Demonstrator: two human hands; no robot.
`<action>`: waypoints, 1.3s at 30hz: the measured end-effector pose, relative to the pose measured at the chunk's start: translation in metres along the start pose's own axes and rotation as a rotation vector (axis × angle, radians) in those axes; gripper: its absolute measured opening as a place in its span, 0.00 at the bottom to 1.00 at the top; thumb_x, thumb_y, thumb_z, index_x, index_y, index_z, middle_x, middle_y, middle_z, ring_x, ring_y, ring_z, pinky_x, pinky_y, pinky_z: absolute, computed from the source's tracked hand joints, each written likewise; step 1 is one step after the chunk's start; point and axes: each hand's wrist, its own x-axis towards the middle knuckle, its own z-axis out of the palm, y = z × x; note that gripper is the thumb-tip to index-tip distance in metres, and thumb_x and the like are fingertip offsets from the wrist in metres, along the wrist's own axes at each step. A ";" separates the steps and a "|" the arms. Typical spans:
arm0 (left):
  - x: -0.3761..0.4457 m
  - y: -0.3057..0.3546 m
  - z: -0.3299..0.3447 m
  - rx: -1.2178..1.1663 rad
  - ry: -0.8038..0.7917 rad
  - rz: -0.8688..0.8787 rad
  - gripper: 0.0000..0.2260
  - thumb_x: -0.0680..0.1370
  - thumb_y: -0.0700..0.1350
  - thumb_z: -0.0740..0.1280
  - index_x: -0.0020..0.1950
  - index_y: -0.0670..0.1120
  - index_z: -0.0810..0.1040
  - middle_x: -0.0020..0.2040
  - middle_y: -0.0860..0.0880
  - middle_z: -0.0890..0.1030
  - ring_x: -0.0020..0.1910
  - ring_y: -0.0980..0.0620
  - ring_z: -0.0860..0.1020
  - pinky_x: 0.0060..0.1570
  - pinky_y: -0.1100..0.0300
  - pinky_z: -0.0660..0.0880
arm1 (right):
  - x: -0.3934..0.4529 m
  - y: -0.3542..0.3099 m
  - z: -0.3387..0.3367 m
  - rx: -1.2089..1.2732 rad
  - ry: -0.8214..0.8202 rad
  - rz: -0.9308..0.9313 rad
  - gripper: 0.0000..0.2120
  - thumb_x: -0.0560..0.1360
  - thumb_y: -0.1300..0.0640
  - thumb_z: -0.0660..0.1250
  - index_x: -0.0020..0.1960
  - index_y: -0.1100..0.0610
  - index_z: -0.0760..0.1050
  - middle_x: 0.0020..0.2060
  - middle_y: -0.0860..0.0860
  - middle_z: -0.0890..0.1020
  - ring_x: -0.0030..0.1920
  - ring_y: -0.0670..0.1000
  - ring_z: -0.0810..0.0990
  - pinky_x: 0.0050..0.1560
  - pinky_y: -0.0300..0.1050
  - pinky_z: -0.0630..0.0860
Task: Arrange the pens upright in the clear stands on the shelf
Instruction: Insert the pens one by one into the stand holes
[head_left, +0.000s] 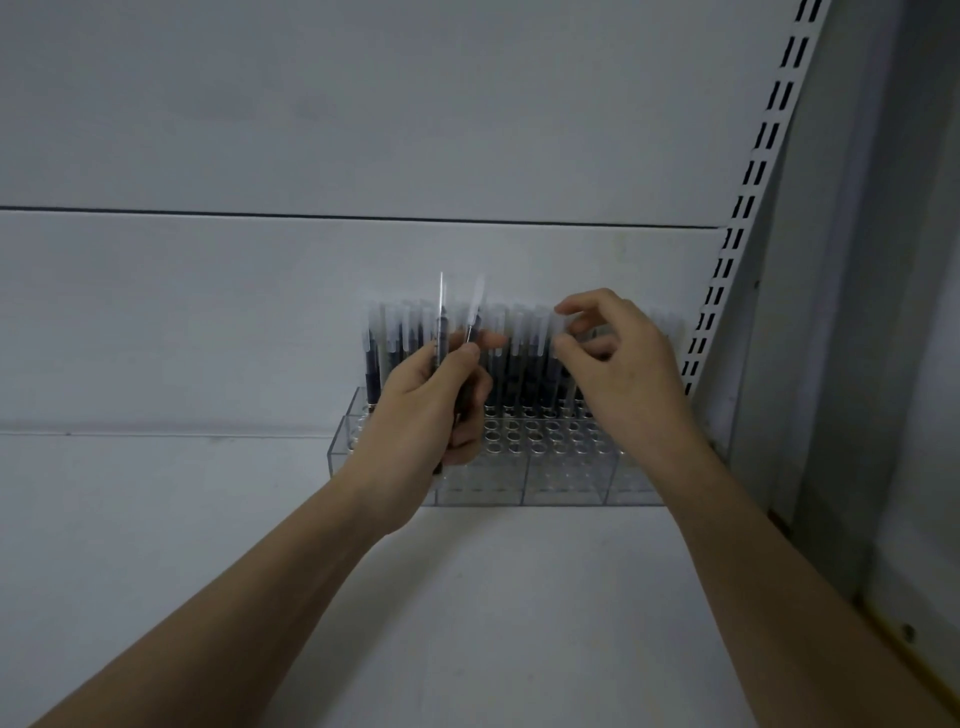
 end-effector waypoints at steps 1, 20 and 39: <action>0.000 0.000 0.000 0.001 -0.003 0.002 0.12 0.85 0.44 0.56 0.62 0.43 0.77 0.33 0.50 0.70 0.26 0.53 0.61 0.23 0.62 0.58 | -0.001 -0.001 0.000 -0.014 0.014 -0.012 0.10 0.79 0.58 0.67 0.59 0.49 0.77 0.51 0.48 0.77 0.45 0.43 0.78 0.40 0.30 0.73; -0.005 -0.004 0.007 0.097 -0.137 0.021 0.10 0.85 0.44 0.57 0.54 0.42 0.76 0.34 0.49 0.72 0.25 0.52 0.59 0.25 0.60 0.55 | -0.013 -0.035 0.010 0.398 -0.064 0.014 0.15 0.77 0.56 0.71 0.63 0.49 0.76 0.47 0.48 0.83 0.45 0.46 0.85 0.53 0.48 0.82; -0.005 -0.001 0.006 0.080 -0.037 0.035 0.10 0.83 0.45 0.60 0.61 0.47 0.76 0.46 0.45 0.83 0.33 0.46 0.80 0.26 0.56 0.78 | -0.010 -0.041 -0.005 0.523 0.252 0.027 0.15 0.78 0.61 0.70 0.63 0.52 0.75 0.51 0.50 0.83 0.47 0.46 0.85 0.45 0.37 0.81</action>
